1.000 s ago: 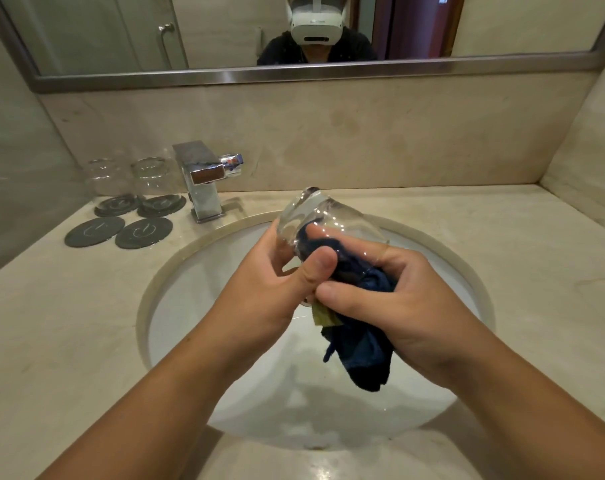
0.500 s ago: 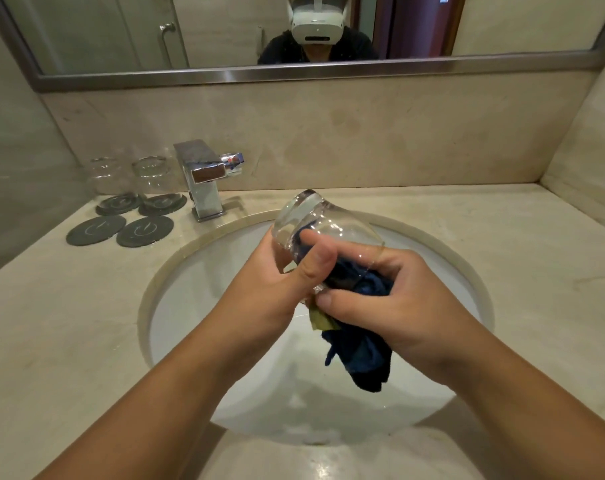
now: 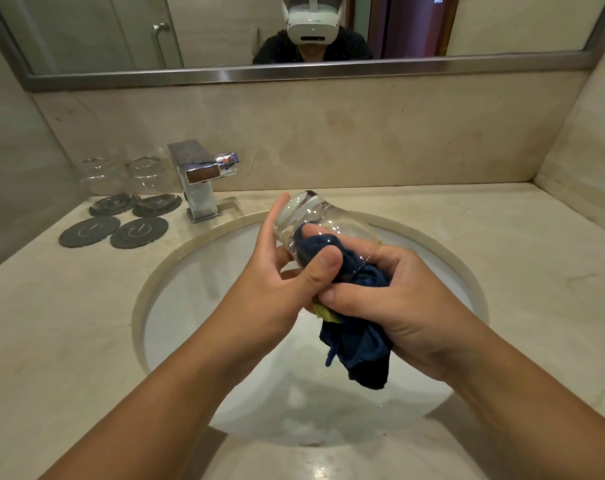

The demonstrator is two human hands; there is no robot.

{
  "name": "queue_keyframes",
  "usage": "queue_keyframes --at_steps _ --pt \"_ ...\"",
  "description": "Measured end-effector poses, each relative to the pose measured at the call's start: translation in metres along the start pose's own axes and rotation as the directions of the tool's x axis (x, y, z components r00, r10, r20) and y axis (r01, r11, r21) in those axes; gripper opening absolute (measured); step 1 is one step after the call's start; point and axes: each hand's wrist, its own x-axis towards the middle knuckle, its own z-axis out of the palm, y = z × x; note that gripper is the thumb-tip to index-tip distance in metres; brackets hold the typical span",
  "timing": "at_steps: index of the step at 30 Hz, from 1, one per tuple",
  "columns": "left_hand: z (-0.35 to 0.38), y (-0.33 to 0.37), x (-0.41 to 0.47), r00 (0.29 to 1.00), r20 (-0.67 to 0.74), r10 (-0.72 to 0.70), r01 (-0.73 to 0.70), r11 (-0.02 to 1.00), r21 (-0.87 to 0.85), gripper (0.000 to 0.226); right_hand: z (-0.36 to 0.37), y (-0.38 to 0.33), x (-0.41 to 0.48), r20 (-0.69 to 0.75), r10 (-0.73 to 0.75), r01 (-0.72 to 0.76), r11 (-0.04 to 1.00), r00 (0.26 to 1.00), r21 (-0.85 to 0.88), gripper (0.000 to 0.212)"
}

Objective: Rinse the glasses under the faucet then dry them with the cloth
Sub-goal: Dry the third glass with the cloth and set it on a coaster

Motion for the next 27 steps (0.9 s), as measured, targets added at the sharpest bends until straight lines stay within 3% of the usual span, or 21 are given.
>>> queue_keyframes --at_steps 9,14,16,19,23,27 --pt "-0.004 0.005 -0.001 0.999 0.039 0.038 -0.039 0.999 0.029 0.129 0.001 -0.002 -0.002 0.110 0.035 -0.070 0.940 0.993 0.334 0.053" --pt "-0.006 0.007 -0.004 0.996 0.089 0.011 -0.012 1.000 0.015 0.106 -0.001 -0.001 0.000 0.099 0.060 -0.085 0.959 0.993 0.270 0.051" --pt "-0.002 0.006 -0.005 0.998 0.060 -0.004 0.003 1.000 0.022 0.109 0.001 0.000 0.001 0.073 0.038 -0.051 0.981 0.997 0.188 0.051" --pt "0.003 0.002 -0.004 0.999 -0.031 -0.033 0.034 0.999 0.014 0.091 0.004 0.004 0.001 0.042 0.010 -0.011 1.000 0.999 0.028 0.058" --pt "0.002 0.006 -0.005 0.999 -0.031 0.008 -0.008 1.000 0.001 0.105 0.003 0.002 0.001 0.074 0.020 -0.030 0.990 0.997 0.140 0.059" --pt "0.003 0.012 -0.006 0.998 0.038 0.056 -0.056 0.998 0.006 0.103 -0.002 -0.001 0.001 0.109 0.011 -0.044 0.950 0.994 0.309 0.055"
